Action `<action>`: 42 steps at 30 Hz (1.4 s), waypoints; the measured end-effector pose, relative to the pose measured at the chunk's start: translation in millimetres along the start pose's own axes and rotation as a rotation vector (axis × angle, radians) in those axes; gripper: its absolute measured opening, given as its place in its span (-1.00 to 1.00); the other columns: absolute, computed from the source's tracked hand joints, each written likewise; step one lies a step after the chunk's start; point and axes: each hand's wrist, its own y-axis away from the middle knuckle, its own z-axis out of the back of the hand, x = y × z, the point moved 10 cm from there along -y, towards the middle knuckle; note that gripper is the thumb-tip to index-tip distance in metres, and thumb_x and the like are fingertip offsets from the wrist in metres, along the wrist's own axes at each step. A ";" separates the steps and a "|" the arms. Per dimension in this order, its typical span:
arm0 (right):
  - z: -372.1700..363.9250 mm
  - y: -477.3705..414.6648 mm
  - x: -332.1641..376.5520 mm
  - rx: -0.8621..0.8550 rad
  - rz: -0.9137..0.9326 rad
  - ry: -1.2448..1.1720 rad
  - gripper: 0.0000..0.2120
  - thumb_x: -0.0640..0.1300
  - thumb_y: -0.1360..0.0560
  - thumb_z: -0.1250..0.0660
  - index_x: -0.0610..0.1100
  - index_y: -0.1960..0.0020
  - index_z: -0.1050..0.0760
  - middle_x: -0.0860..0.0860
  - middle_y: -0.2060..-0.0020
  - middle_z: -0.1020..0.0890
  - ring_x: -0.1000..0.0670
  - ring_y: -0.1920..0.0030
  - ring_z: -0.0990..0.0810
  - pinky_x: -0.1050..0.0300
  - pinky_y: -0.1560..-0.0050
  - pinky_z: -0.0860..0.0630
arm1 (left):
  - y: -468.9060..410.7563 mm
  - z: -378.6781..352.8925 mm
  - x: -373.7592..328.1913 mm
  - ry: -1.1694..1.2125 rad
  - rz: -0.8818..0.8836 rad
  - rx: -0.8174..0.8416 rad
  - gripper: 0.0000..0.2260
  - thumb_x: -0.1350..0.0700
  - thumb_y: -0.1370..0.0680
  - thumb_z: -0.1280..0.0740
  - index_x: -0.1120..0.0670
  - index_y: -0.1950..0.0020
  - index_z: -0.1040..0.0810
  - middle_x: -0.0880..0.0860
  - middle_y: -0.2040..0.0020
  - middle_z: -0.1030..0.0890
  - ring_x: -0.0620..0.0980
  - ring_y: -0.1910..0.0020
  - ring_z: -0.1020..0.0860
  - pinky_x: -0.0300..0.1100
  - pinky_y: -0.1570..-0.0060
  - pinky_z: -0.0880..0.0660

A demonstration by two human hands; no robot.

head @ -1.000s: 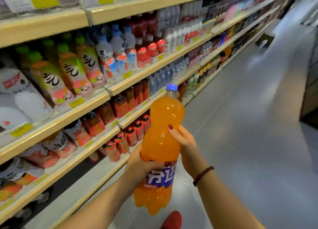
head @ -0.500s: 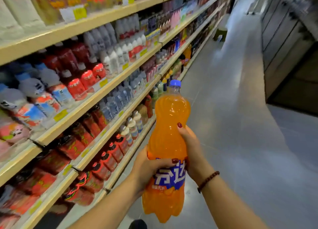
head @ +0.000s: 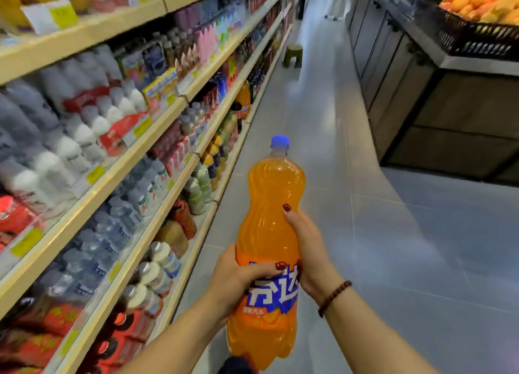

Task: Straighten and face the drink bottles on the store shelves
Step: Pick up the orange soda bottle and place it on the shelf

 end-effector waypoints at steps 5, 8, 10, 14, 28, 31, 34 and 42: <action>22.6 -79.1 41.7 -0.071 0.012 -0.024 -0.52 0.14 -0.38 -0.39 -0.03 -0.24 -0.49 -0.08 -0.03 -0.70 -0.13 0.01 -0.70 0.05 0.14 -0.64 | -85.6 -14.2 -45.1 -0.044 0.006 0.071 -0.31 -0.08 -0.12 -0.59 -0.02 -0.21 -0.49 0.04 0.00 -0.71 0.10 0.07 -0.69 0.13 -0.03 -0.61; 41.1 -127.2 64.9 -0.093 0.014 -0.036 -0.53 0.14 -0.41 -0.41 -0.05 -0.24 -0.49 -0.10 -0.04 -0.70 -0.15 0.00 -0.70 0.02 0.12 -0.64 | -138.7 -25.7 -66.5 -0.049 0.026 0.074 -0.37 0.00 -0.18 -0.55 0.02 -0.23 -0.49 0.07 -0.01 -0.70 0.13 0.06 -0.68 0.15 -0.05 -0.59; 55.8 -162.7 79.9 -0.095 0.012 -0.041 -0.50 0.13 -0.38 -0.38 -0.06 -0.26 -0.48 -0.12 -0.06 -0.69 -0.16 -0.03 -0.69 -0.03 0.06 -0.64 | -177.2 -35.1 -81.3 -0.054 0.032 0.071 -0.37 0.01 -0.18 -0.54 0.02 -0.23 -0.49 0.09 -0.01 -0.70 0.14 0.06 -0.68 0.13 -0.03 -0.60; 84.2 -242.3 117.6 -0.052 0.012 -0.032 -0.53 0.12 -0.37 -0.36 -0.03 -0.23 -0.50 -0.11 -0.06 -0.69 -0.15 -0.02 -0.69 -0.01 0.07 -0.64 | -259.3 -57.6 -115.8 -0.018 0.007 0.049 -0.42 0.05 -0.18 -0.54 -0.02 -0.17 -0.49 0.05 0.05 -0.72 0.10 0.11 -0.69 -0.01 0.12 -0.63; 190.7 -469.4 231.3 -0.029 -0.016 -0.005 -0.56 0.13 -0.38 -0.38 -0.01 -0.19 -0.51 -0.05 0.02 -0.72 -0.09 0.05 -0.71 0.07 0.17 -0.64 | -496.8 -135.5 -205.0 -0.002 0.076 -0.030 -0.42 0.03 -0.17 -0.62 -0.05 -0.13 -0.49 0.00 0.09 -0.72 0.07 0.15 -0.70 -0.05 0.21 -0.64; 210.2 -528.0 248.7 -0.044 -0.027 0.024 -0.53 0.15 -0.38 -0.38 -0.02 -0.23 -0.50 -0.06 -0.02 -0.71 -0.13 0.02 -0.70 -0.02 0.07 -0.64 | -558.2 -144.3 -222.4 -0.006 0.073 -0.022 -0.47 0.03 -0.19 -0.53 -0.05 -0.12 -0.49 -0.02 0.11 -0.72 0.04 0.16 -0.70 -0.11 0.25 -0.63; 225.1 -593.8 269.5 -0.055 -0.015 0.045 -0.51 0.15 -0.39 -0.37 -0.02 -0.26 -0.49 -0.08 -0.06 -0.70 -0.15 -0.02 -0.69 -0.11 -0.03 -0.63 | -624.4 -147.1 -243.6 0.003 0.066 -0.027 -0.45 0.01 -0.17 -0.54 -0.04 -0.13 -0.49 0.03 0.06 -0.72 0.07 0.14 -0.70 -0.05 0.19 -0.64; 254.0 -752.1 327.6 -0.058 -0.047 0.061 -0.50 0.16 -0.40 -0.37 -0.04 -0.26 -0.49 -0.10 -0.06 -0.69 -0.17 -0.03 -0.69 -0.16 -0.07 -0.61 | -775.7 -157.9 -311.4 0.006 0.080 -0.046 -0.41 -0.01 -0.18 -0.53 -0.01 -0.19 -0.48 0.06 -0.01 -0.70 0.09 0.09 -0.69 0.07 0.02 -0.63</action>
